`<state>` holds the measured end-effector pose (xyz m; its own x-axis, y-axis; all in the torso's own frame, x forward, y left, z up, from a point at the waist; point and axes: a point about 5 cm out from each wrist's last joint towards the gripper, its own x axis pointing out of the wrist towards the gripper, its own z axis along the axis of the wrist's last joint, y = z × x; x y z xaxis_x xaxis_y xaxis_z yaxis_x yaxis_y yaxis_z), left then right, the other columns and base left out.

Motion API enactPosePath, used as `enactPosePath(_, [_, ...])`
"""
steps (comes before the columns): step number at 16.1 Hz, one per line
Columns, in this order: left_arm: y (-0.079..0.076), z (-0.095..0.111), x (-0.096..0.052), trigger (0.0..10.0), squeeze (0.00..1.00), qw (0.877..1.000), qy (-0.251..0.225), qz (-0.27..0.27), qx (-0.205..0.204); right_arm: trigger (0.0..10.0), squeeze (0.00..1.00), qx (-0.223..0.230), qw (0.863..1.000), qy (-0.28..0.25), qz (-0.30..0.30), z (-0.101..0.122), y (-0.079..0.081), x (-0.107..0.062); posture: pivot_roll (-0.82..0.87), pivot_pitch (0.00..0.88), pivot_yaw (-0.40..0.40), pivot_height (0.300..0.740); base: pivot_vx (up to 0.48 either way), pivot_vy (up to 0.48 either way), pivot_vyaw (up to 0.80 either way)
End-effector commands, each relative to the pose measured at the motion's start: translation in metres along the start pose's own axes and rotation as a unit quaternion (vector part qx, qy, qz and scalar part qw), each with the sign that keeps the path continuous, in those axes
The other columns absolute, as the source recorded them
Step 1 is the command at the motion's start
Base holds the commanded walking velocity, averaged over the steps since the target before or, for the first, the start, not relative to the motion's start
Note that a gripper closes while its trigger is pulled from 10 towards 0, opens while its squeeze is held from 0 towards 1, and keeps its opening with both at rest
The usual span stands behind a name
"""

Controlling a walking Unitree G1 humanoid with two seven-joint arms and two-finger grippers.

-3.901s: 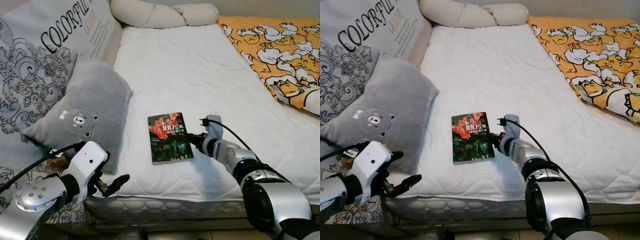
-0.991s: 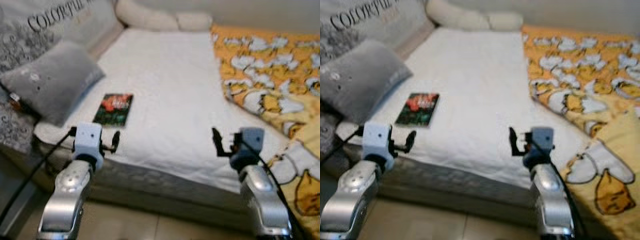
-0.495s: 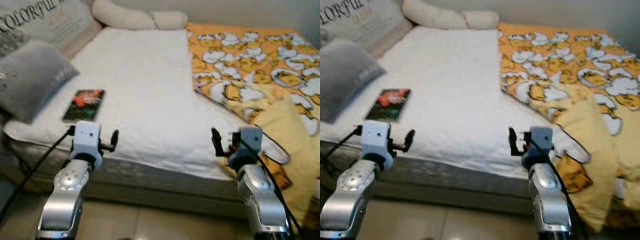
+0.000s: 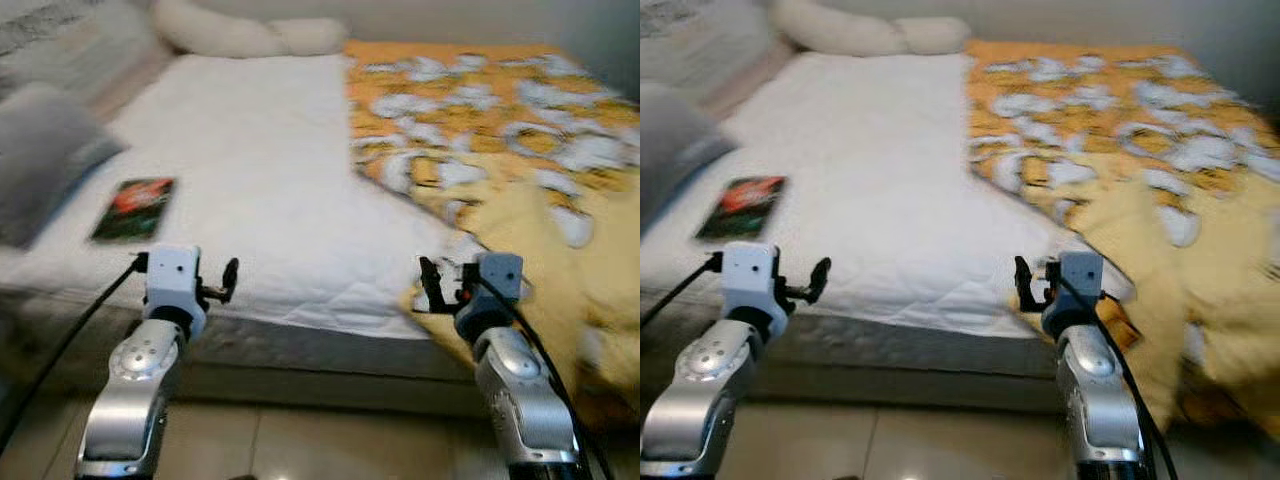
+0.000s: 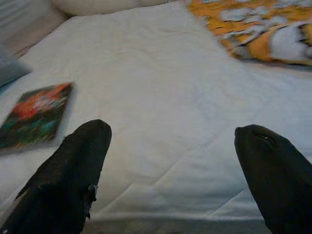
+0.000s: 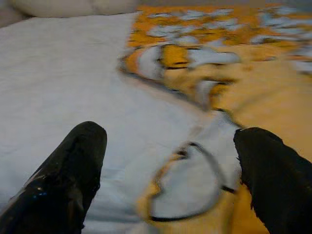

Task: Clean up the room

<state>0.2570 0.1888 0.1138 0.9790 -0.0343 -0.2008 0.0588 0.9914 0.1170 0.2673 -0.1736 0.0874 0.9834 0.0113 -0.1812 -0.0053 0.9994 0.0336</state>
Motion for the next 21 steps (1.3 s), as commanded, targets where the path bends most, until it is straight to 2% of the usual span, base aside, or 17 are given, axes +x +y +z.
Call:
enactPosePath(1, [-0.003,0.004,0.002,10.0,0.00,1.000,-0.007,-0.008,0.001,10.0,1.00,-0.007,1.000,-0.008,-0.007,0.006,-0.004,0.001,-0.03,0.000,0.028,0.740,0.296,0.000,0.00])
enactPosePath(2, [-0.003,0.004,0.002,10.0,0.00,1.000,-0.007,-0.008,0.000,10.0,1.00,-0.010,1.000,-0.008,-0.007,0.006,-0.005,0.001,-0.03,0.000,0.028,0.740,0.296,0.000,0.00])
enactPosePath(3, [-0.003,0.004,0.002,10.0,0.00,1.000,-0.008,-0.008,0.000,10.0,0.00,-0.009,1.000,-0.006,-0.010,0.006,-0.006,0.001,-0.03,0.000,0.027,0.740,0.300,0.000,0.00])
enactPosePath(6, [-0.003,0.004,0.002,10.0,0.00,1.000,-0.008,-0.007,-0.001,10.0,0.00,-0.006,1.000,-0.003,-0.007,0.006,-0.006,0.002,-0.03,0.000,0.027,0.740,0.300,0.000,0.00])
enactPosePath(9, [-0.004,0.005,0.002,10.0,0.00,1.000,-0.009,-0.008,-0.001,10.0,0.00,-0.005,1.000,0.010,-0.002,0.003,-0.005,0.002,-0.03,0.000,0.026,0.740,0.301,0.000,-0.80])
enactPosePath(16, [-0.006,0.005,0.001,10.0,0.00,1.000,-0.009,-0.011,0.000,10.0,0.00,-0.010,1.000,0.019,0.013,0.001,-0.002,0.000,-0.02,0.000,0.015,0.740,0.299,0.000,0.00])
enactPosePath(21, [-0.008,0.002,-0.003,10.0,0.00,1.000,-0.005,-0.023,0.012,10.0,0.00,0.000,0.999,0.049,0.021,-0.008,0.000,0.000,0.00,0.000,-0.001,0.740,0.272,0.000,0.00])
